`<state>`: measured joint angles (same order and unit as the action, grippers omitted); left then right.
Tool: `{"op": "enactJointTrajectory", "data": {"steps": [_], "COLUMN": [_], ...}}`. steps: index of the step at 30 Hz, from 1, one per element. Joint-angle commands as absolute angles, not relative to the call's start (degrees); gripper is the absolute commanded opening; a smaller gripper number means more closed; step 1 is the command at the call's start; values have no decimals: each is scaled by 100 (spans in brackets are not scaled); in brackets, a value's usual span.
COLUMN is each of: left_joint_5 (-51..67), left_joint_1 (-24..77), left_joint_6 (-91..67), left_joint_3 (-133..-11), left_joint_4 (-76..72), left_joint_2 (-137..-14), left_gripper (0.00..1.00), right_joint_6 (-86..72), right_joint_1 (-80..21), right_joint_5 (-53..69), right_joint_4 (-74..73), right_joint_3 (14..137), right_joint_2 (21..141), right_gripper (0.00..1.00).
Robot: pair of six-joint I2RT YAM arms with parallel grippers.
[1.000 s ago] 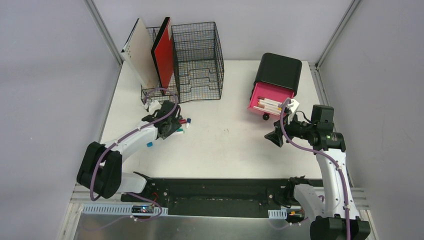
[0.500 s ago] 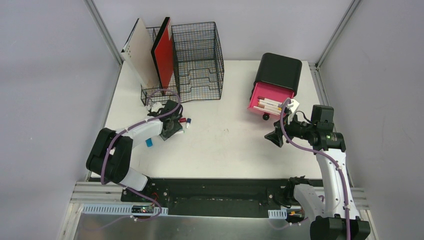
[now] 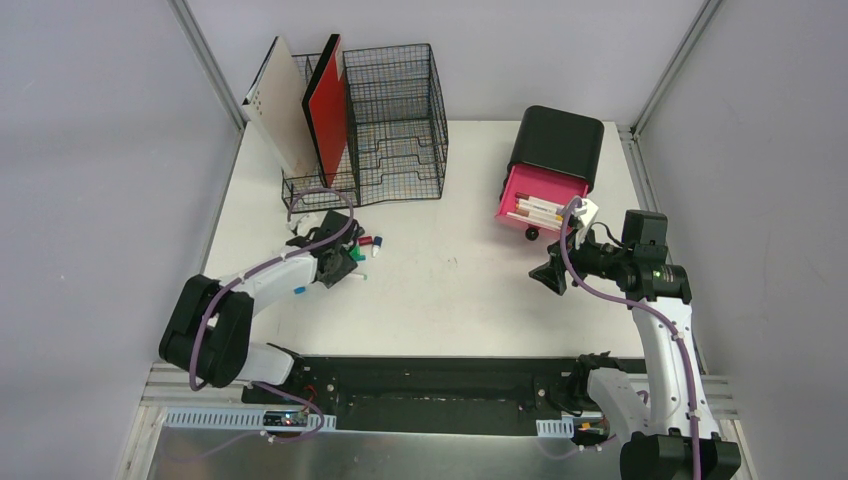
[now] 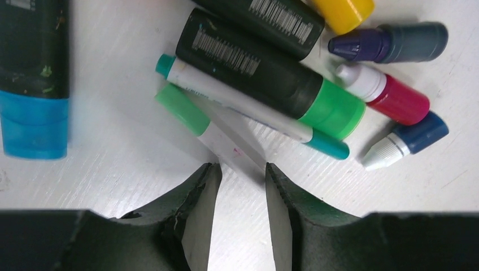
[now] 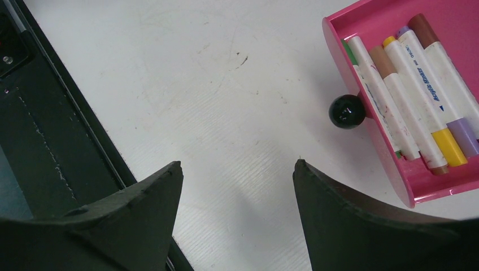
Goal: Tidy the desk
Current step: Pick up the stationery from the center of the board.
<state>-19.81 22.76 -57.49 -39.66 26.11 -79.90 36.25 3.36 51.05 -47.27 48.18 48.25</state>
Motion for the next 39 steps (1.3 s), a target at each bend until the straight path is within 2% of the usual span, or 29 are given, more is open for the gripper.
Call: {"op": "enactJointTrajectory", "data": {"steps": [1,9,18,23,32,39], "left_joint_5": [-1631,-1477,-1157,-884,-322,979], "left_joint_1": [2219,2218,2222,2222,2224,2224], "left_joint_6": [-5577,-5311,-4990,-4935,-4494,-4271], "left_joint_3": [-3705,-3458,-3407,-3247,-3078,-2291], "left_joint_4": [2769,2936,3189,3267,3196,1504], "left_joint_2": [-7704,-7531,-7241,-6846,-6006,-5102], "left_gripper": [37,27,7,0,0,0], "right_joint_6": [3766,3767,3767,3770,3763,3637], "right_joint_1": [369,369,369,369,369,369], "right_joint_5": [5230,5229,5227,5238,5300,6022], "right_joint_4": [-4654,-4654,-4667,-4667,-4664,-4688], "right_joint_3": [4853,4861,4869,4869,4861,4788], "right_joint_2": [4721,4711,4677,4662,4657,4814], "right_gripper": [75,75,75,75,75,76]}}
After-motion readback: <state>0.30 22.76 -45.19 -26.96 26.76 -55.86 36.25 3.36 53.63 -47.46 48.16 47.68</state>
